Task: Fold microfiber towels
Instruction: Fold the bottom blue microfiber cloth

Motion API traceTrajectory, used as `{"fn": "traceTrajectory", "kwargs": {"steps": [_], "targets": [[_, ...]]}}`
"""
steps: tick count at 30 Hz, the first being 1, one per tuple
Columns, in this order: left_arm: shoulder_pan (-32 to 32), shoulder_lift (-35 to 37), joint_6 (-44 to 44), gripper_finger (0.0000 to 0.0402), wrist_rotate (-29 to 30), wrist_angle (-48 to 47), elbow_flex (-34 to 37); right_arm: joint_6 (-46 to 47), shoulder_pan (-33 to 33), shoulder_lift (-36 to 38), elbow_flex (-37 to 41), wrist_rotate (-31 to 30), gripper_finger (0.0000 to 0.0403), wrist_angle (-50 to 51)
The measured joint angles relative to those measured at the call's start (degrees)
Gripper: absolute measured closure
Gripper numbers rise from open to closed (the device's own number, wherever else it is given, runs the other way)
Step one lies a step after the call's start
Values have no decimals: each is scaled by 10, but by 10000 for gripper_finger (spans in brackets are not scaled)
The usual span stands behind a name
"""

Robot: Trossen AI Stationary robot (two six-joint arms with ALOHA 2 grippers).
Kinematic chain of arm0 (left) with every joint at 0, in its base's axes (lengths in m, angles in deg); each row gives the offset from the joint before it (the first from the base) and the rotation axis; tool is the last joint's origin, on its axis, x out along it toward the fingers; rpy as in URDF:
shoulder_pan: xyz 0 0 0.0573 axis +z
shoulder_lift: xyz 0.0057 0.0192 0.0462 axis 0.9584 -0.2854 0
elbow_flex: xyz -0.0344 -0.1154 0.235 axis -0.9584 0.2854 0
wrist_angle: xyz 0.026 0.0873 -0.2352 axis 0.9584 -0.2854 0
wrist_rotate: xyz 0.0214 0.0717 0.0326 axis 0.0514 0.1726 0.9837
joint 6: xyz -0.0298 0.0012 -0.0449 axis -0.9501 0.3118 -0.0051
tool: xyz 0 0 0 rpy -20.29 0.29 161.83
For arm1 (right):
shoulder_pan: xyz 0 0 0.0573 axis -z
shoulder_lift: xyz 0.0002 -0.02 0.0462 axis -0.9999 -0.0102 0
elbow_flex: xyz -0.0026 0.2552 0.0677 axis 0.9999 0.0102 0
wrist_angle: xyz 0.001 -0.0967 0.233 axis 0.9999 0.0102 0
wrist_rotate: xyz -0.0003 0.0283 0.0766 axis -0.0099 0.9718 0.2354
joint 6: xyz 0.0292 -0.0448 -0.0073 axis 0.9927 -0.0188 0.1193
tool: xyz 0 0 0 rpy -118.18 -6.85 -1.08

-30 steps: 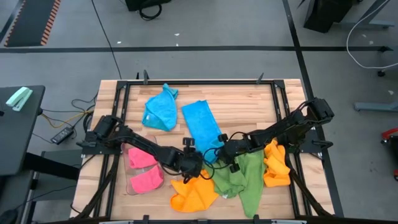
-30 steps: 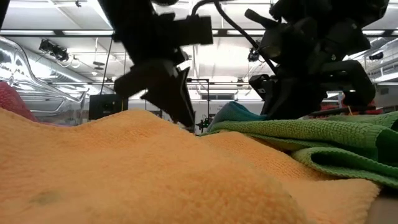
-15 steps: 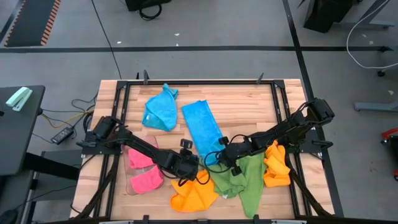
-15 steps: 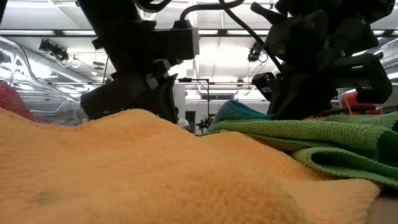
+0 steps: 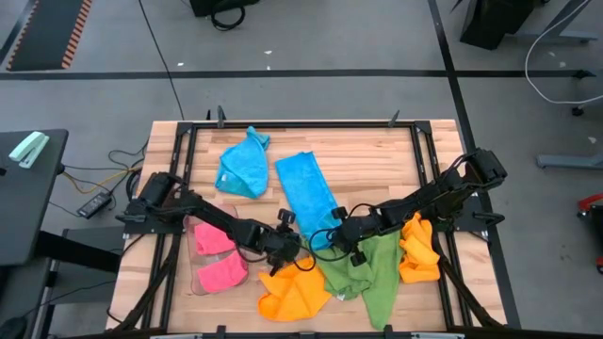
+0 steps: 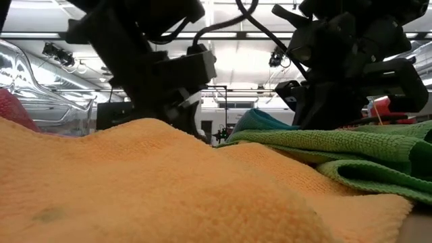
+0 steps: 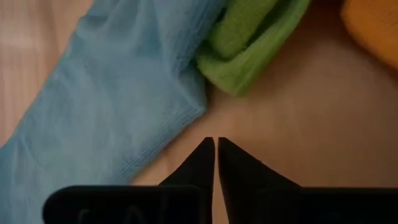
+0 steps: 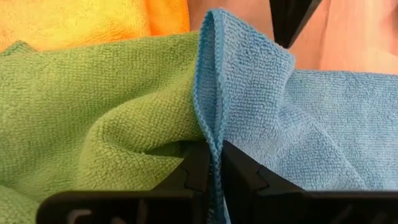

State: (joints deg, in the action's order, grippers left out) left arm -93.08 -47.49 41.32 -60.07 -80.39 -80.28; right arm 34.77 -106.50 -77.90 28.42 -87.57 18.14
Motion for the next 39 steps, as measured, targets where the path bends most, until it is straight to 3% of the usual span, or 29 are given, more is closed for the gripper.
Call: {"fn": "traceTrajectory", "kwargs": {"steps": [9,14,26,39], "targets": [[57,82,50,378,-105,150,87,11,0,0,0,0,361,7],[116,93,9,376,-186,263,139,11,0,0,0,0,361,4],[154,44,-41,327,-196,267,140,-22,1,0,-21,2,361,12],[153,44,-41,344,-196,264,140,-113,52,0,-37,3,361,13]]}}
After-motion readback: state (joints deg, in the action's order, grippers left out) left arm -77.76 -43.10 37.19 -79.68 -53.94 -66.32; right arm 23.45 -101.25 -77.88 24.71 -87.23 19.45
